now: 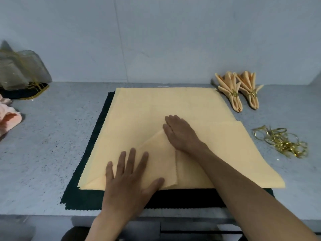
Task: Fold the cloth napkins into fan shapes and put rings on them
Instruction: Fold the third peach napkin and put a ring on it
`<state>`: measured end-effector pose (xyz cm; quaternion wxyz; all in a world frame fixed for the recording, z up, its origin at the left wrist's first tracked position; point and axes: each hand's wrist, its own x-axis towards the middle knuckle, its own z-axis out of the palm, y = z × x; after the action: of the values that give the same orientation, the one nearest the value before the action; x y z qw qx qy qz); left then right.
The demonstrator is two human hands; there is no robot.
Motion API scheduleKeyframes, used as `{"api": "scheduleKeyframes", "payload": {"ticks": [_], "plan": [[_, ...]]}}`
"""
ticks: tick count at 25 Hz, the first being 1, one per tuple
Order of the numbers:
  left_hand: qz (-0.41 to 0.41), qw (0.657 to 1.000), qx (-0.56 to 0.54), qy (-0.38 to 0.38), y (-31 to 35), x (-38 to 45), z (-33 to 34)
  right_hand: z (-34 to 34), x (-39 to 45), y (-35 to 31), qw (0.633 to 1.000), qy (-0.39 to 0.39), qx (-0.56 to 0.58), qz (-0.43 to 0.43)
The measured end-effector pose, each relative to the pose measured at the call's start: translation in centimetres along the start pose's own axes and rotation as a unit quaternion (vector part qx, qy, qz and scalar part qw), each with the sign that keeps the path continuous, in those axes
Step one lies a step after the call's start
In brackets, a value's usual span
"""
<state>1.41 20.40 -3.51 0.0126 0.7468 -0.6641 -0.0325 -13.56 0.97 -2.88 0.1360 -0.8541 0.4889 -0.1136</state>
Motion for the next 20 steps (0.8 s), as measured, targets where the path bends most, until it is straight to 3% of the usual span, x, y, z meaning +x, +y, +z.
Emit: {"api": "scheduleKeyframes", "payload": {"ticks": [3, 6, 9, 11, 13, 15, 17, 20], "plan": [[-0.002, 1.000, 0.002, -0.024, 0.2, 0.0, -0.3, -4.1, -1.2, 6.9, 0.995, 0.042, -0.075, 0.041], [-0.005, 1.000, -0.002, -0.020, 0.4, -0.1, -0.5, -8.8, -2.3, 12.8, 0.961, -0.053, -0.219, 0.158], [-0.012, 1.000, -0.006, -0.018, 0.6, -0.3, -0.5, -11.4, -2.6, 15.1, 0.944, -0.127, -0.217, 0.212], [-0.015, 1.000, -0.006, -0.021, 0.6, -0.4, -0.6, -12.3, -2.7, 15.7, 0.944, -0.129, -0.202, 0.228], [-0.018, 1.000, -0.009, -0.020, 0.6, -0.3, -0.6, -12.8, -3.4, 15.8, 0.947, -0.074, -0.199, 0.241], [-0.018, 1.000, -0.014, -0.019, 0.6, -0.3, -0.6, -12.4, -4.9, 14.9, 0.960, 0.010, -0.120, 0.254], [-0.018, 1.000, -0.012, -0.022, 0.5, -0.3, -0.4, -10.8, -7.4, 12.4, 0.965, 0.106, -0.023, 0.240], [-0.018, 1.000, -0.008, -0.022, 0.4, -0.2, -0.3, -7.5, -11.7, 6.1, 0.961, 0.195, 0.030, 0.195]]}}
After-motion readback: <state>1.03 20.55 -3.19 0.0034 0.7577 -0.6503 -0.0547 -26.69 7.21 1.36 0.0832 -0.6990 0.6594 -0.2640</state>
